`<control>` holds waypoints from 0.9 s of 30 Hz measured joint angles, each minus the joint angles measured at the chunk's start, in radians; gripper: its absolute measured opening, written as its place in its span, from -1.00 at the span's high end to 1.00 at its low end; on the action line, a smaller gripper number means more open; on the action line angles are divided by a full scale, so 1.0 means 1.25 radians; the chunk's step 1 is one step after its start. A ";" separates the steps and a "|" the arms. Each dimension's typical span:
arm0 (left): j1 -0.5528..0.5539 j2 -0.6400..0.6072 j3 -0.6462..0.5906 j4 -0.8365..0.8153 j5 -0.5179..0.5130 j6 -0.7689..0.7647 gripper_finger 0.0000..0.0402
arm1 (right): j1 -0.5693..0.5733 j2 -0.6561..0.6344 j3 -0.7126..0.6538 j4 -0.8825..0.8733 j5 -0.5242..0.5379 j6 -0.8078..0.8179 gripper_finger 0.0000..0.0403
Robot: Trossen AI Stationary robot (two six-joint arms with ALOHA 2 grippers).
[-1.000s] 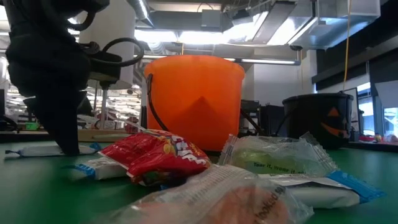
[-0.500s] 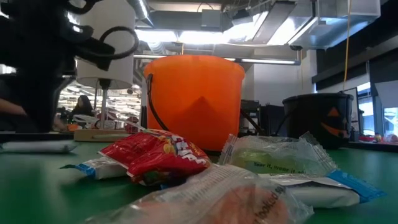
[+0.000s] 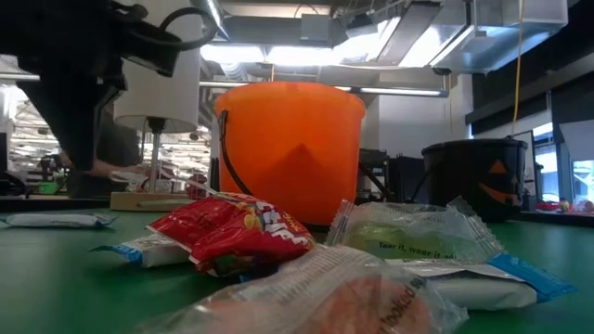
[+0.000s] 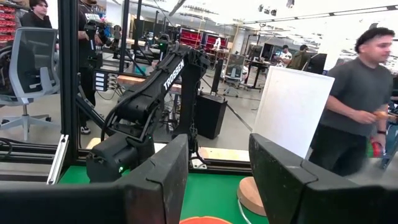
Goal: Sort candy
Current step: Put the white candy into the black bucket
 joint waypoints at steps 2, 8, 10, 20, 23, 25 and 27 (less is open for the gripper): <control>-0.005 0.000 0.000 -0.027 0.004 0.000 0.95 | 0.000 0.000 0.000 0.000 0.000 0.000 0.18; -0.028 0.000 -0.001 -0.090 0.027 0.007 0.63 | 0.000 0.000 0.000 0.000 0.000 0.000 0.18; -0.036 -0.001 -0.014 -0.086 0.028 0.021 0.47 | 0.000 0.000 0.000 0.000 0.000 0.000 0.18; -0.046 -0.014 -0.134 0.002 0.077 0.103 -0.07 | 0.000 0.000 0.000 -0.002 0.000 0.000 0.18; -0.042 -0.055 -0.184 0.108 0.080 0.135 -0.07 | 0.000 0.000 0.000 -0.002 0.000 0.000 0.18; -0.042 -0.087 -0.221 0.175 0.079 0.144 -0.06 | 0.000 0.000 0.000 -0.003 0.000 0.000 0.18; -0.039 -0.113 -0.259 0.202 0.074 0.143 -0.06 | 0.000 0.000 0.000 -0.003 0.000 0.000 0.18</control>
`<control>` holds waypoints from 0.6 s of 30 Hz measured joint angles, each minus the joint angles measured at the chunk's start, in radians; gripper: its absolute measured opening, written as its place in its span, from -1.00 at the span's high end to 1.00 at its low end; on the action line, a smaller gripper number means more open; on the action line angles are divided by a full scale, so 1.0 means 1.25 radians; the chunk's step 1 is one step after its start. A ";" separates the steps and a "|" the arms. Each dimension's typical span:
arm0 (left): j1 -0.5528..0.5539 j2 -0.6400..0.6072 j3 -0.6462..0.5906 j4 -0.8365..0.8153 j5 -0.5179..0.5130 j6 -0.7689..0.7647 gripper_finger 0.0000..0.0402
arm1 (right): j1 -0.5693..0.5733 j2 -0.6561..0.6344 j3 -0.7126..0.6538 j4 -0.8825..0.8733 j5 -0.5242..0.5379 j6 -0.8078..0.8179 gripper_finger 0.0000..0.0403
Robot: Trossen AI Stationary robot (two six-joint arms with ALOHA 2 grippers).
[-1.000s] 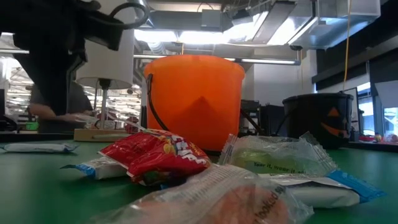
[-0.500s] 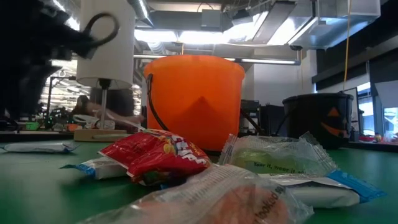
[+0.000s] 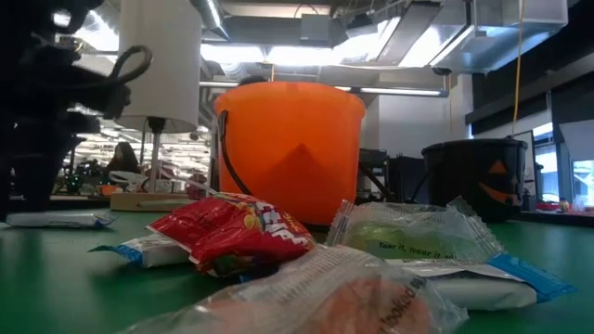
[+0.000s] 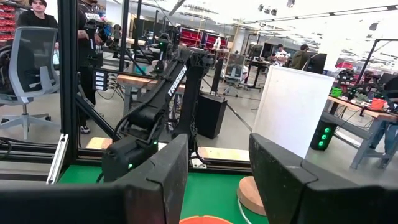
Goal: Sort candy
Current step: Put the white candy into the black bucket
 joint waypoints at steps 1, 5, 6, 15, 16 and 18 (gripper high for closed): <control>0.001 -0.009 -0.019 0.007 -0.004 -0.001 -0.06 | 0.000 0.000 0.000 0.000 0.000 0.000 0.18; 0.009 -0.024 -0.076 0.060 -0.005 0.004 -0.06 | 0.000 0.000 0.000 0.000 0.000 0.000 0.18; 0.013 -0.025 -0.087 0.074 0.000 0.009 -0.06 | 0.000 0.000 0.000 0.000 0.000 0.000 0.18; 0.054 -0.028 -0.114 0.131 0.047 0.067 0.10 | 0.000 0.000 0.000 0.001 0.002 0.000 0.18; 0.056 -0.028 -0.114 0.133 0.051 0.067 0.16 | 0.000 0.000 0.000 0.001 0.002 0.000 0.18; 0.058 -0.028 -0.114 0.135 0.058 0.068 0.32 | 0.000 0.000 0.000 0.000 0.002 0.000 0.18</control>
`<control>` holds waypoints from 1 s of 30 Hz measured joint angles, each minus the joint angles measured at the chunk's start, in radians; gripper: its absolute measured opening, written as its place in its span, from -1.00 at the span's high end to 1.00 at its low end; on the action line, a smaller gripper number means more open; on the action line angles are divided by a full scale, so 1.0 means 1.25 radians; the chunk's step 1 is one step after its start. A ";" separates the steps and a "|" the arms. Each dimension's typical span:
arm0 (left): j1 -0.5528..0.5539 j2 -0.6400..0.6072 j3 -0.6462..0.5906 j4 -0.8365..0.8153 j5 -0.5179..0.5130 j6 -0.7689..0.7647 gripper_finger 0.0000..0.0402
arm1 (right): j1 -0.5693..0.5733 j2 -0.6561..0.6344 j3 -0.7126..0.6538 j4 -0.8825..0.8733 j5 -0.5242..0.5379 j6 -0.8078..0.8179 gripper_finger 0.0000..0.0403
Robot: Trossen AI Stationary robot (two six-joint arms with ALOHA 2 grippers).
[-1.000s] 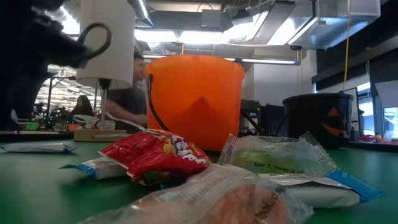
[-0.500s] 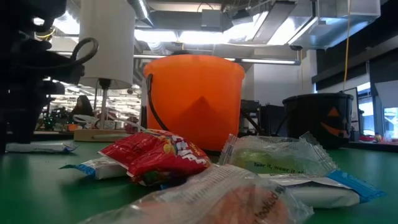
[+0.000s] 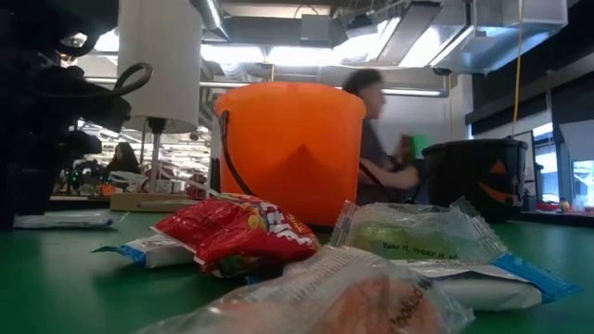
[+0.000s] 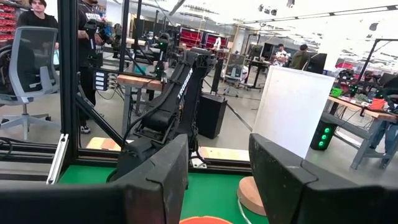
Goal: Sort candy
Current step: Put the white candy into the black bucket
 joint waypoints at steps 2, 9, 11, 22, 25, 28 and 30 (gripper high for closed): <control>0.000 -0.002 0.000 0.000 0.002 -0.003 0.50 | 0.000 0.000 0.000 0.000 -0.001 0.000 0.18; -0.001 -0.038 0.003 0.004 0.001 -0.022 0.97 | 0.000 0.000 0.000 0.000 -0.002 0.000 0.18; -0.002 -0.050 0.008 0.000 -0.022 -0.022 0.99 | 0.000 0.000 0.000 -0.001 -0.002 0.000 0.18; -0.058 -0.096 0.102 -0.061 -0.153 -0.016 1.00 | 0.000 0.000 0.000 0.001 0.000 0.000 0.18; -0.077 -0.096 0.153 -0.111 -0.189 -0.015 1.00 | 0.000 0.000 0.000 0.001 0.000 0.000 0.18; -0.095 -0.096 0.212 -0.174 -0.236 -0.014 1.00 | 0.000 0.000 0.000 0.002 0.000 0.000 0.18; -0.107 -0.096 0.257 -0.223 -0.264 -0.014 1.00 | 0.000 0.000 0.000 0.002 -0.002 0.000 0.18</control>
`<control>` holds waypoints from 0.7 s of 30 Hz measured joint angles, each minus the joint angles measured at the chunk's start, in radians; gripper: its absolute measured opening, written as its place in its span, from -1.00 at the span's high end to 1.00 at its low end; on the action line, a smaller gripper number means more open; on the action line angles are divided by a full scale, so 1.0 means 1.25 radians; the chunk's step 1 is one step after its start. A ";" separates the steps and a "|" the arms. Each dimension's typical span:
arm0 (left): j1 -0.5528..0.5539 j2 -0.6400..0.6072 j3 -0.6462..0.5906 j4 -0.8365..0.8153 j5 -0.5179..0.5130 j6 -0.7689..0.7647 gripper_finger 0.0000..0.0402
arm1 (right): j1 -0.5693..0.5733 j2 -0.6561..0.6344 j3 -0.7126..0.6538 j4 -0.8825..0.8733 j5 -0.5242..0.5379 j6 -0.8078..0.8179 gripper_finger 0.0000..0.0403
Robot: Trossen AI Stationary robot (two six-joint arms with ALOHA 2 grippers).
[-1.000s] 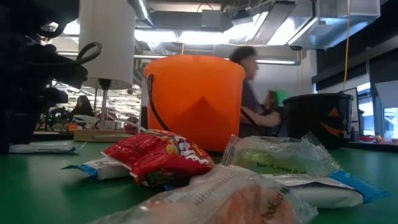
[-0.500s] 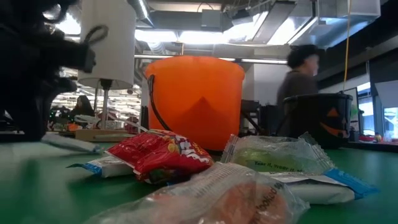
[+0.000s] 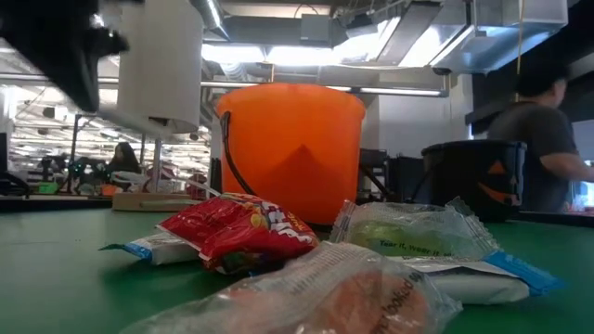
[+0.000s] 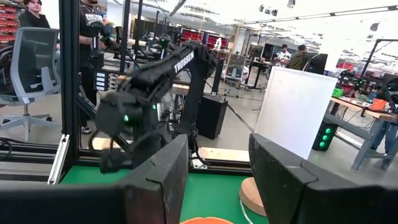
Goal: Sort candy
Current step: Put the white candy into the black bucket
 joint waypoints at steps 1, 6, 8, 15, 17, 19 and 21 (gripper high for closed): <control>-0.005 0.000 0.024 -0.019 -0.007 -0.004 1.00 | 0.000 0.000 0.000 0.000 -0.007 -0.001 0.18; -0.032 -0.001 0.131 -0.101 -0.082 -0.007 1.00 | 0.000 0.038 0.000 0.005 -0.081 -0.068 0.18; -0.040 -0.001 0.161 -0.131 -0.102 -0.007 1.00 | 0.000 0.067 0.000 0.014 -0.102 -0.112 0.18; -0.062 -0.002 0.212 -0.148 -0.135 -0.007 1.00 | 0.000 0.217 0.000 0.148 -0.123 -0.376 0.18; -0.066 -0.002 0.212 -0.150 -0.136 -0.008 1.00 | -0.001 0.256 0.000 0.195 -0.114 -0.392 0.18; -0.068 -0.002 0.212 -0.154 -0.132 -0.018 1.00 | -0.007 0.292 0.000 0.243 -0.106 -0.407 0.18; -0.068 -0.002 0.212 -0.158 -0.116 -0.042 1.00 | -0.012 0.320 0.000 0.262 -0.105 -0.410 0.18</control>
